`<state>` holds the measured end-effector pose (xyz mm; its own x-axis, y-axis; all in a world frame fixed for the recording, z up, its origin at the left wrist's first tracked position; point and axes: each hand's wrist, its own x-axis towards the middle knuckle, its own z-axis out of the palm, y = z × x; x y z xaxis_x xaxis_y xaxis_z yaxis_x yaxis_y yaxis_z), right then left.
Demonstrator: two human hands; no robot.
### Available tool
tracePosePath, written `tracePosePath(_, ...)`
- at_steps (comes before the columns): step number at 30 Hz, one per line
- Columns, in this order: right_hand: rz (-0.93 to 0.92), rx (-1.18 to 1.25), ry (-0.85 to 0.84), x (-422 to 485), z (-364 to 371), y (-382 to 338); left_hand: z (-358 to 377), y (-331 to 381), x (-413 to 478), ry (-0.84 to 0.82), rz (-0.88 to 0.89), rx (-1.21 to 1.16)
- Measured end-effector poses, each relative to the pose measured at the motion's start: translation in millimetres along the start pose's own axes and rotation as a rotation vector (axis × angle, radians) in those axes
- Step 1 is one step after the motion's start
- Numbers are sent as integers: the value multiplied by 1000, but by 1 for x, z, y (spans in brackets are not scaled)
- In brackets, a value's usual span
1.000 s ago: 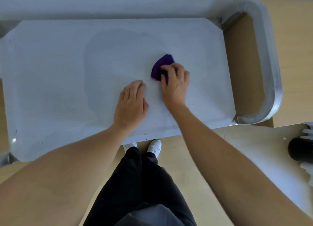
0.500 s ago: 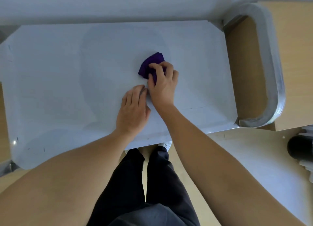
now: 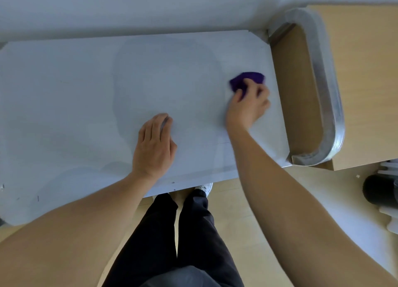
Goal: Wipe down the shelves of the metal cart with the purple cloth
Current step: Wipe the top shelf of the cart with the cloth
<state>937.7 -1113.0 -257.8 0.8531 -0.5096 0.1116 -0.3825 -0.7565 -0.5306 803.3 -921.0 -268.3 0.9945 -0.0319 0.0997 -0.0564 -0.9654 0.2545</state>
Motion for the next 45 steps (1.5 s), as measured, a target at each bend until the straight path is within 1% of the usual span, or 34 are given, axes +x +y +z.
tracePosePath(2, -258, 24, -88, -29, 14, -22, 0, 0, 0, 0, -1, 7)
tracePosePath(4, -444, 15, -177, -48, 21, -32, -2, -1, 0, -14, -2, 11)
tracePosePath(6, -519, 32, -216, -44, 18, -30, -3, 0, 0, -22, -1, 2)
tracePosePath(7, -536, 27, -207, -35, 15, -23, -4, 0, 0, -20, -4, -4)
tracePosePath(8, -526, 12, -187, -24, 11, -13, -4, 0, 0, -19, -8, -14)
tracePosePath(9, -476, -2, -163, -11, 6, -1, -4, -1, 0, -18, -9, -28)
tracePosePath(13, -206, -70, -34, 31, -13, 28, -2, -2, -2, -13, 3, -38)
tracePosePath(15, -96, -82, -6, 33, -6, 19, -3, -3, -2, -18, 1, -33)
tracePosePath(16, -56, -68, -18, 27, -1, 8, -3, -3, -1, -24, -3, -31)
tracePosePath(17, -68, -51, -43, 17, 5, -4, -4, -3, -1, -32, -5, -31)
tracePosePath(18, -149, -32, -77, 4, 11, -15, -4, -2, -1, -40, -6, -32)
tracePosePath(21, -513, 24, -184, -23, 23, -31, -4, -1, 0, -57, -9, -32)
tracePosePath(23, -612, 45, -217, -15, 21, -27, -5, 0, 0, -61, -13, -37)
tracePosePath(24, -609, 33, -212, -5, 19, -21, -5, 0, 0, -58, -13, -39)
tracePosePath(25, -564, 10, -193, 6, 16, -14, -5, 0, 0, -55, -13, -41)
tracePosePath(29, -207, -61, -2, 56, -1, 19, -4, 1, 0, -52, -12, -42)
tracePosePath(31, -87, -81, 94, 58, -1, 19, -5, 1, 0, -50, -16, -42)
tracePosePath(32, -34, -73, 107, 54, 3, 14, -5, 1, 1, -51, -17, -41)
tracePosePath(33, -6, -49, 83, 47, 9, 4, -6, 1, 1, -54, -16, -38)
tracePosePath(34, -36, -16, 20, 38, 15, -9, -6, 1, 1, -57, -16, -35)
tracePosePath(35, -146, 16, -62, 28, 21, -23, -6, 2, 2, -58, -15, -34)
tracePosePath(37, -497, 68, -220, 13, 32, -43, -6, 1, 2, -56, -18, -31)
tracePosePath(38, -640, 91, -287, 13, 35, -46, -6, 1, 2, -52, -18, -31)
tracePosePath(39, -723, 106, -324, 20, 36, -43, -5, 1, 1, -48, -17, -33)
tracePosePath(40, -749, 109, -312, 31, 35, -37, -5, 1, 1, -47, -17, -35)
tracePosePath(41, -712, 104, -261, 44, 33, -27, -4, 1, 1, -49, -19, -37)
tracePosePath(42, -621, 89, -186, 58, 30, -16, -4, 1, 2, -49, -22, -36)
tracePosePath(45, -285, 4, 30, 88, 19, 6, -3, 1, 3, -45, -17, -32)
